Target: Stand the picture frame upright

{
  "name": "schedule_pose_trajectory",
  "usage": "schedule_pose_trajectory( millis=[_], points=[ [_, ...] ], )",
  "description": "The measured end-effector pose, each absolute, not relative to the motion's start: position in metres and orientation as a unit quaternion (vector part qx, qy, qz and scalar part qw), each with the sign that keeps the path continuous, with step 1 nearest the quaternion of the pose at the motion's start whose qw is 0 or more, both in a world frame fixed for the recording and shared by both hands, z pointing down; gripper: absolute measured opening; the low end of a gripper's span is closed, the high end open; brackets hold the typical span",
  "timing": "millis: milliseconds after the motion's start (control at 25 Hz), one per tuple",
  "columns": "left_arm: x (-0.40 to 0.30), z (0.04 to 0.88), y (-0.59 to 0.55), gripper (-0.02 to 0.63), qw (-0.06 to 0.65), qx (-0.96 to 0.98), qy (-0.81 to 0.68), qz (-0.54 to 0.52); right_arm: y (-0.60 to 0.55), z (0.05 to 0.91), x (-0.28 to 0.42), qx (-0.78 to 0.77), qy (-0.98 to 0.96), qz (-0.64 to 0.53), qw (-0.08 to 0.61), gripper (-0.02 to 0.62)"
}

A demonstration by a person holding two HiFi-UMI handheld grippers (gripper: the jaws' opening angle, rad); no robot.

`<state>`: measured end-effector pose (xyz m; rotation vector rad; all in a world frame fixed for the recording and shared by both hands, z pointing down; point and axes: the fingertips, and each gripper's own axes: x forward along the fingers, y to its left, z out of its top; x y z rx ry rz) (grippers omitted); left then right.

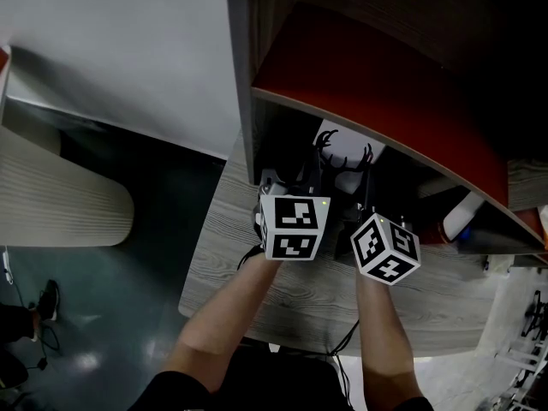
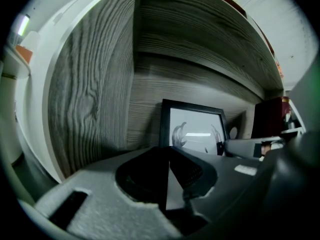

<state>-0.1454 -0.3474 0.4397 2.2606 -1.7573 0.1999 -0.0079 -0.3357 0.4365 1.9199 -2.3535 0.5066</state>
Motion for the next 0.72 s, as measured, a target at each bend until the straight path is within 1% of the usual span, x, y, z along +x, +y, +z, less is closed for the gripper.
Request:
schedule_pose_trajectory(
  millis=[200,400,600,720],
  points=[
    [-0.1452,0.4400,-0.3470,0.066,0.120,0.783,-0.606,0.072,-0.3359,0.4368,-0.0089,0.621,-0.767,0.157,0.039,0.061],
    [-0.1460,0.4391,-0.3456,0.065,0.119,0.787,-0.601,0.071,-0.3348,0.4384,-0.0103,0.617,-0.769,0.158,0.054,0.063],
    [-0.1450,0.4416,-0.3460,0.071,0.111,0.787,-0.602,0.077,-0.3317,0.4440,-0.0133,0.617,-0.768,0.156,0.073,0.078],
    [-0.1465,0.4423,-0.3455,0.087,0.111,0.785,-0.605,0.079,-0.3302,0.4418,-0.0136,0.617,-0.769,0.151,0.073,0.091]
  ],
)
